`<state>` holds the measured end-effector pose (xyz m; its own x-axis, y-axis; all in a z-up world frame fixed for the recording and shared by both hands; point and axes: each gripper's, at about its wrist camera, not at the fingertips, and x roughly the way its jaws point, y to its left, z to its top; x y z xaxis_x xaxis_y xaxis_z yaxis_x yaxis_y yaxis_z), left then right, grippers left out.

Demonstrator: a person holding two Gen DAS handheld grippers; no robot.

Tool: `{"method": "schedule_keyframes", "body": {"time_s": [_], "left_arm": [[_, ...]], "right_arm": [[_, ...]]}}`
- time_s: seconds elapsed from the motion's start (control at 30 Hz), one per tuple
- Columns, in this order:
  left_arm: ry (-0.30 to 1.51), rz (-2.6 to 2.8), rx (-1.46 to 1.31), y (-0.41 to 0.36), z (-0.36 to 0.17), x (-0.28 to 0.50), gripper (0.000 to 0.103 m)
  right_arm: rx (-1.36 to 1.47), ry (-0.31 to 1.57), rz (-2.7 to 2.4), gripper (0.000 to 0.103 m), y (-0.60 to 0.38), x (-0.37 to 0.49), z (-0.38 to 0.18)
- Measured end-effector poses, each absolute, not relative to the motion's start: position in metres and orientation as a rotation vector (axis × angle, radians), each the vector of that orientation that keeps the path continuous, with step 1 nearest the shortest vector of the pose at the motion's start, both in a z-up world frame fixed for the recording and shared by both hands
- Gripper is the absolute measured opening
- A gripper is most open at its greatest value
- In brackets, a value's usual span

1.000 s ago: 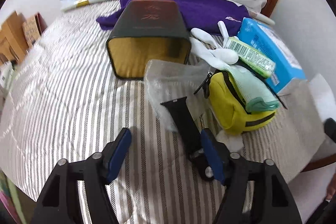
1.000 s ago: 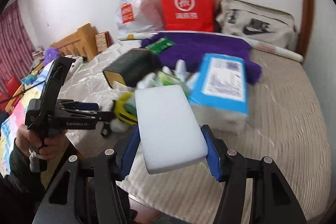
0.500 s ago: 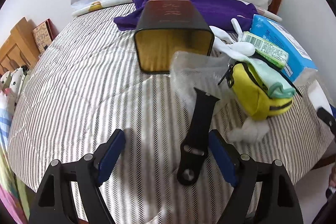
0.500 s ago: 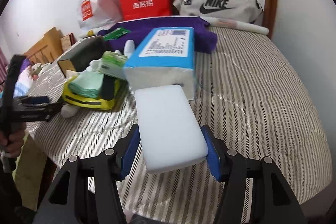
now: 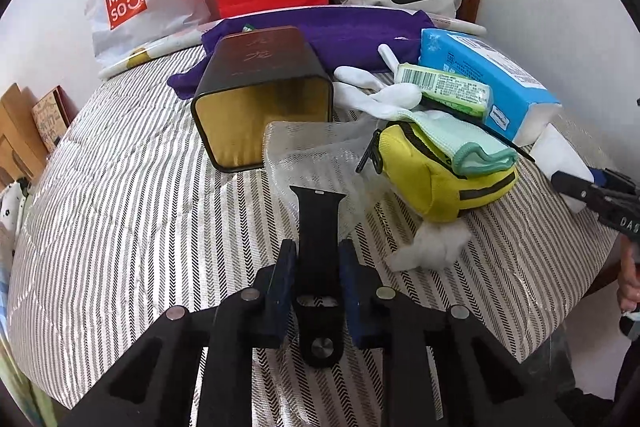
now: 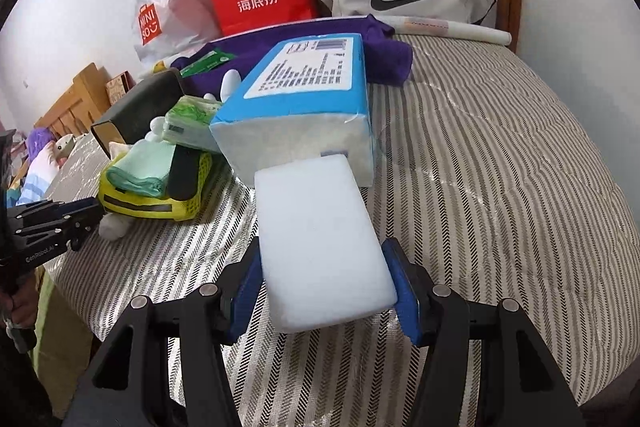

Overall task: Organize soft objects
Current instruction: 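Grasp and lift the black watch strap with left tool while right tool lifts the sponge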

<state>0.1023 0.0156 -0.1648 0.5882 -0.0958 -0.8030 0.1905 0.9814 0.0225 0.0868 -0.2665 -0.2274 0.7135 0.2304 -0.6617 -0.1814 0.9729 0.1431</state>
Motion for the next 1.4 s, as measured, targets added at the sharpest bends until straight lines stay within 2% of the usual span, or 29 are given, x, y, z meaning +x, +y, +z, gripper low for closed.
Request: {"method": "schedule_keyframes", "body": {"time_s": [0.4,0.47,0.5,0.53,1.4], "left_arm": [[0.919,-0.165,0.103,0.016,-0.166,0.100,0.020],[0.929,-0.169,0.073,0.020,-0.165,0.100,0.020],[0.932,-0.170,0.062,0.022,-0.164,0.100,0.020],[0.935,-0.170,0.048,0.024,-0.164,0.099,0.020],[0.894,-0.157,-0.096,0.048,-0.115,0.099,0.020]], "right_arm": [[0.040,0.727,0.214,0.059,-0.260,0.094,-0.228],[0.033,0.732,0.208,0.057,-0.259,0.094,-0.227],[0.036,0.735,0.214,0.051,-0.260,0.094,-0.226],[0.044,0.739,0.226,0.050,-0.260,0.093,-0.225],[0.024,0.645,0.281,0.049,-0.263,0.074,-0.159]]}}
